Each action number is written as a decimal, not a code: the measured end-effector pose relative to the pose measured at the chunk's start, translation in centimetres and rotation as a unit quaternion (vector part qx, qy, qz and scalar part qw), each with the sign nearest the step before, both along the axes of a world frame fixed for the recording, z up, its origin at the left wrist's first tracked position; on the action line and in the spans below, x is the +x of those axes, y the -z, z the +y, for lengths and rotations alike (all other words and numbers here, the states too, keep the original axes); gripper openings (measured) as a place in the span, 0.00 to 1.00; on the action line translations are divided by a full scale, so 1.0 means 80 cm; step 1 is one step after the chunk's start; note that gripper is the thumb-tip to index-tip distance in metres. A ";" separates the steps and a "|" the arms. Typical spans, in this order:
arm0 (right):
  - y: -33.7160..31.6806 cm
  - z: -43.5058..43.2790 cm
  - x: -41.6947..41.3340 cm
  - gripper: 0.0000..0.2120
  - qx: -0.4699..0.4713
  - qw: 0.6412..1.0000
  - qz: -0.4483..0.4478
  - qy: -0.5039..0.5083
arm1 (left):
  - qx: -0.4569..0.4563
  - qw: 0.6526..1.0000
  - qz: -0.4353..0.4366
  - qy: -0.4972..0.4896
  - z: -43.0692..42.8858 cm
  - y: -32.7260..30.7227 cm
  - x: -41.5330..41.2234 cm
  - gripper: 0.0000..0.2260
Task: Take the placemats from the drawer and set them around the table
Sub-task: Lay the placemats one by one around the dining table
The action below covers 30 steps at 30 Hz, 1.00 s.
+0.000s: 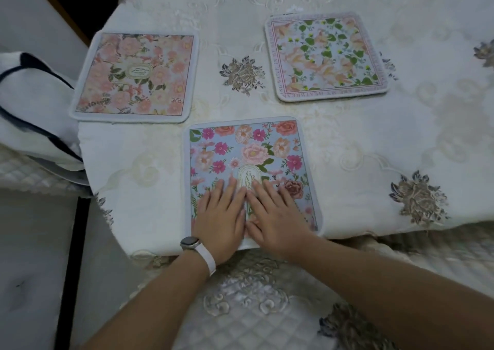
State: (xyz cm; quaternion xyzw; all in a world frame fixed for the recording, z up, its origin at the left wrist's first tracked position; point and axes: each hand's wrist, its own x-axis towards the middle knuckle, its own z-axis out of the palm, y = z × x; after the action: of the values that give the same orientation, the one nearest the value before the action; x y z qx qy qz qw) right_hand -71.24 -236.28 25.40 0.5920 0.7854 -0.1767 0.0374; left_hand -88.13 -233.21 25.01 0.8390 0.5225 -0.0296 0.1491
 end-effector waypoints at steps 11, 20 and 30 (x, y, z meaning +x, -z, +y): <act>0.005 0.021 0.062 0.34 0.000 0.998 -0.050 0.045 | -0.003 0.999 0.029 -0.038 0.016 0.008 -0.018 0.32; 0.012 0.117 0.111 0.38 0.011 0.994 -0.031 0.103 | 0.008 0.993 0.017 -0.119 0.135 0.010 -0.033 0.37; -0.031 0.156 0.103 0.29 0.025 0.990 -0.017 0.138 | 0.029 0.994 -0.039 -0.096 0.143 -0.027 -0.032 0.27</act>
State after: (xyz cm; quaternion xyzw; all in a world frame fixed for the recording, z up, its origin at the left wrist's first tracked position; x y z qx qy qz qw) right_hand -63.00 -223.83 27.91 0.6984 0.6997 -0.1501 0.0107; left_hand -90.71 -221.78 27.19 0.7897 0.5946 0.0325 0.1476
